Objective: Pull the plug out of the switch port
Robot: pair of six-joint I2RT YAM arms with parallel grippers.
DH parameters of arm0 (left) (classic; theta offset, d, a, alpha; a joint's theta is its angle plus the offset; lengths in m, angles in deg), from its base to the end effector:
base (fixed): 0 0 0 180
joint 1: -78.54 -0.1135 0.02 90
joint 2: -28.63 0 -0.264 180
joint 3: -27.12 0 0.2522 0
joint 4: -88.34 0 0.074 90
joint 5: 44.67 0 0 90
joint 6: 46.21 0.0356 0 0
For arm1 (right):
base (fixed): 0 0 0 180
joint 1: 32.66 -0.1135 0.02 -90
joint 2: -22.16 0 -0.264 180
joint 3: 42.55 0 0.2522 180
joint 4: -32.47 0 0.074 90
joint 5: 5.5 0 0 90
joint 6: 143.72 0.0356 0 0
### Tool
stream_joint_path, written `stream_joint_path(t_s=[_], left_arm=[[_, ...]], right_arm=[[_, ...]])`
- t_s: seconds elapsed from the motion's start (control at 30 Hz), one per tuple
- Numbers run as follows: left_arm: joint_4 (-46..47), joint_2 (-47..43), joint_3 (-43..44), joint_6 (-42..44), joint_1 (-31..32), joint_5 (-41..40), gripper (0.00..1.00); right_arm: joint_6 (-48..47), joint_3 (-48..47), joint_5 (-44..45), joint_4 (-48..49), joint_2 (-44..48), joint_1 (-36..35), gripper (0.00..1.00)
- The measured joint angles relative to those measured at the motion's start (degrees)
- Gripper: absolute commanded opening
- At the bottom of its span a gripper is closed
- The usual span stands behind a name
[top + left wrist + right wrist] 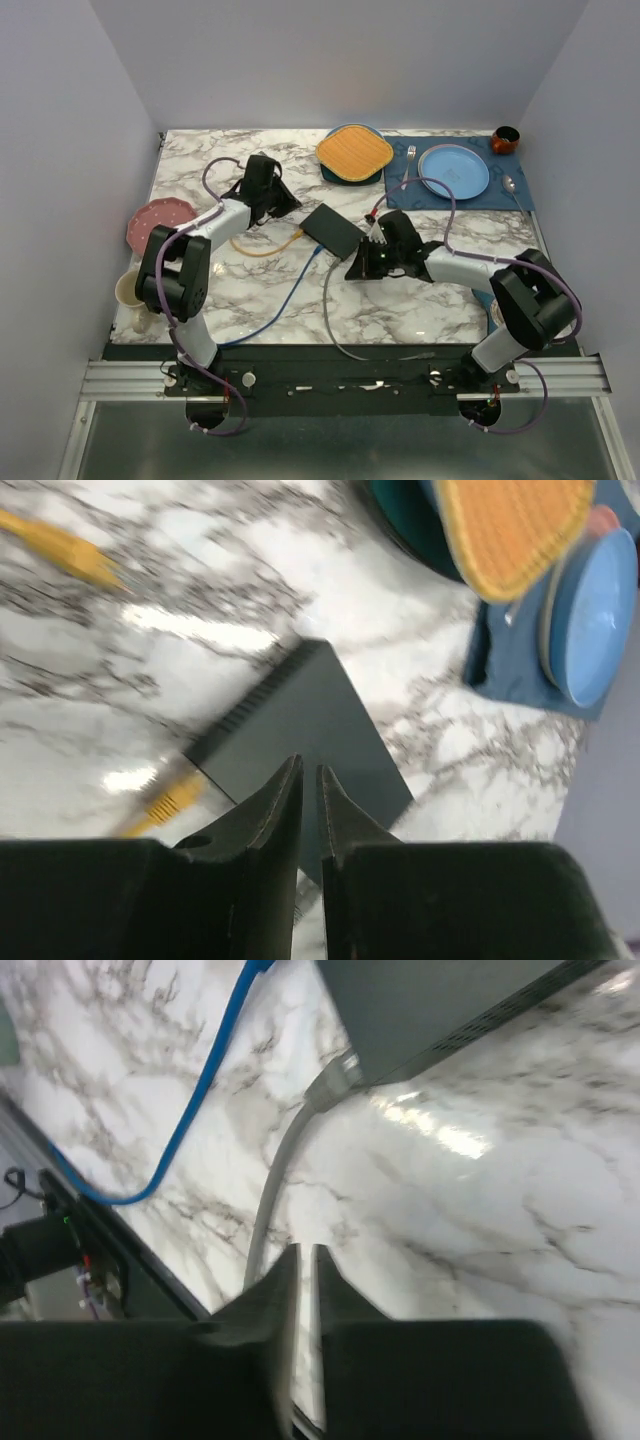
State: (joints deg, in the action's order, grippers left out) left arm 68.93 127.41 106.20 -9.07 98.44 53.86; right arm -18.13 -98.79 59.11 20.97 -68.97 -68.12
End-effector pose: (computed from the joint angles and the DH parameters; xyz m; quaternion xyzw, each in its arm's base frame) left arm 0.3578 -0.1352 0.2205 -0.2248 0.8726 -0.3082 0.3051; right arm 0.2398 0.1895 0.1563 -0.0806 0.9058 0.3766 0.1764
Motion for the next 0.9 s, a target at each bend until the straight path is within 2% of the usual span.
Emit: stream_joint_path(t_s=[0.03,0.23,0.63,0.9], left_arm=[[-0.5,1.7,0.9,0.0,-1.0,-0.2,0.23],[-3.7,8.0,2.5,0.2,-4.3,-0.9,0.23],[-1.9,12.8,2.8,-0.7,-4.0,1.9,0.22],[7.6,6.9,-9.2,-4.3,-4.6,4.7,0.22]], right_arm=[[-0.6,-0.5,2.1,-1.2,0.5,0.4,0.01],[-2.5,-4.3,11.0,-5.9,-4.3,4.7,0.01],[-1.8,-16.8,15.2,-7.9,-14.3,5.6,0.01],[-1.6,-18.3,15.3,-8.8,-15.4,6.0,0.01]])
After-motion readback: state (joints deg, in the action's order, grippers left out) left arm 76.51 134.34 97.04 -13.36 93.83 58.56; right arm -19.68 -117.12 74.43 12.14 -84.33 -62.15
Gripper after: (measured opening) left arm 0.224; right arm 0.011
